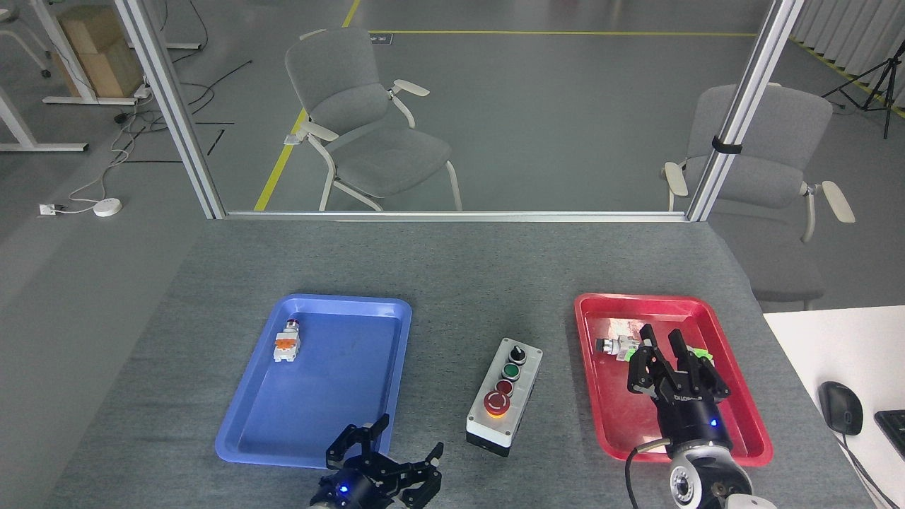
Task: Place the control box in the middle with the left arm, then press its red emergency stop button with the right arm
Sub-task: 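Open the left gripper and pull it back from the control box, then move the right gripper over the box and press the red button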
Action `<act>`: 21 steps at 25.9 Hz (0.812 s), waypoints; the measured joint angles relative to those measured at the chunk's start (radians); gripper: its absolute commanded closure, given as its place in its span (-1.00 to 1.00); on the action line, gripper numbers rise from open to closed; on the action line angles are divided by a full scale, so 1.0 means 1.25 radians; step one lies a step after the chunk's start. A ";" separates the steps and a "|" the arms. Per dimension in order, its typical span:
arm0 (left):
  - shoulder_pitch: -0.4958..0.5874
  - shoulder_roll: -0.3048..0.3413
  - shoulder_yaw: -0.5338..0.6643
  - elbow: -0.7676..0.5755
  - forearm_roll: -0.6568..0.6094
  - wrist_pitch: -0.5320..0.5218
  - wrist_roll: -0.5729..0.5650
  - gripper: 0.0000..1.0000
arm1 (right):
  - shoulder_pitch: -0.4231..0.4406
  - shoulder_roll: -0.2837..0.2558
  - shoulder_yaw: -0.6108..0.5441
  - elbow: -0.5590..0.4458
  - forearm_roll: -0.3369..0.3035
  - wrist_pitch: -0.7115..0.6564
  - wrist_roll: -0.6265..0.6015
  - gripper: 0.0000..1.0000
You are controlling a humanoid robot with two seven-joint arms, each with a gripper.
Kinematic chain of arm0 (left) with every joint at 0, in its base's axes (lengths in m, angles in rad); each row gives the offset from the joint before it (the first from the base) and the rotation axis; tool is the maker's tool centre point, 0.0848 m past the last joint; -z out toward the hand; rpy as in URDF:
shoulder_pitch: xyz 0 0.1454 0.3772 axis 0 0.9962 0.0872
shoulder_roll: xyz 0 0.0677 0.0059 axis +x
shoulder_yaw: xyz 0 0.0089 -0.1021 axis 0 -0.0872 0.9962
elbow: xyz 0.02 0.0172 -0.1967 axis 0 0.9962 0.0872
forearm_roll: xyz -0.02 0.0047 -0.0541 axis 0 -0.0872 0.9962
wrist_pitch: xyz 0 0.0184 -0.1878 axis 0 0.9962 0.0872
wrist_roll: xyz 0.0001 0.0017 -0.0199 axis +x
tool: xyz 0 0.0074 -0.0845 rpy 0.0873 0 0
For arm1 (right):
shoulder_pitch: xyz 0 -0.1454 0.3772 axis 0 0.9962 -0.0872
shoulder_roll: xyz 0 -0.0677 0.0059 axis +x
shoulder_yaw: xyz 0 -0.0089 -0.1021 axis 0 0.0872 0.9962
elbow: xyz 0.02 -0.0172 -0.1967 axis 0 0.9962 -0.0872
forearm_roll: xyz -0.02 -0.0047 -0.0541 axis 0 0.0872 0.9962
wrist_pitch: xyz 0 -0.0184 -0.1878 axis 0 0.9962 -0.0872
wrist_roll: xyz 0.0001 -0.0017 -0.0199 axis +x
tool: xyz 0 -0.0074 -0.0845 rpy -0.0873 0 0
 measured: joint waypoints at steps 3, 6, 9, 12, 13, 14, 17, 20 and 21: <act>0.018 0.006 0.116 -0.033 0.023 -0.028 0.004 -0.97 | -0.001 -0.002 0.003 0.000 0.000 -0.002 -0.002 1.00; 0.017 0.004 0.223 -0.041 0.043 -0.039 0.009 -0.97 | -0.001 -0.003 0.009 0.001 0.000 -0.017 -0.004 1.00; 0.006 0.004 0.301 -0.043 0.051 -0.040 0.011 -0.97 | -0.006 -0.003 0.033 0.001 0.003 -0.042 0.001 1.00; -0.016 0.003 0.360 -0.036 0.058 -0.037 0.011 -0.97 | -0.032 -0.002 0.091 0.002 0.004 -0.052 0.002 1.00; -0.025 0.002 0.372 -0.029 0.063 -0.037 0.011 -0.97 | -0.041 0.000 0.111 0.004 0.004 -0.054 0.002 1.00; -0.037 0.002 0.383 -0.021 0.069 -0.034 0.011 -0.97 | -0.051 0.001 0.136 0.010 0.004 -0.056 0.002 1.00; -0.063 0.002 0.400 -0.002 0.087 -0.029 0.012 -0.97 | -0.083 0.008 0.223 0.043 0.003 -0.060 0.005 1.00; -0.073 0.002 0.408 0.006 0.099 -0.020 0.029 -0.97 | -0.110 0.019 0.311 0.091 0.003 -0.063 0.008 1.00; -0.075 0.002 0.410 0.008 0.102 -0.018 0.033 -0.97 | -0.115 0.024 0.331 0.103 0.002 -0.063 0.009 1.00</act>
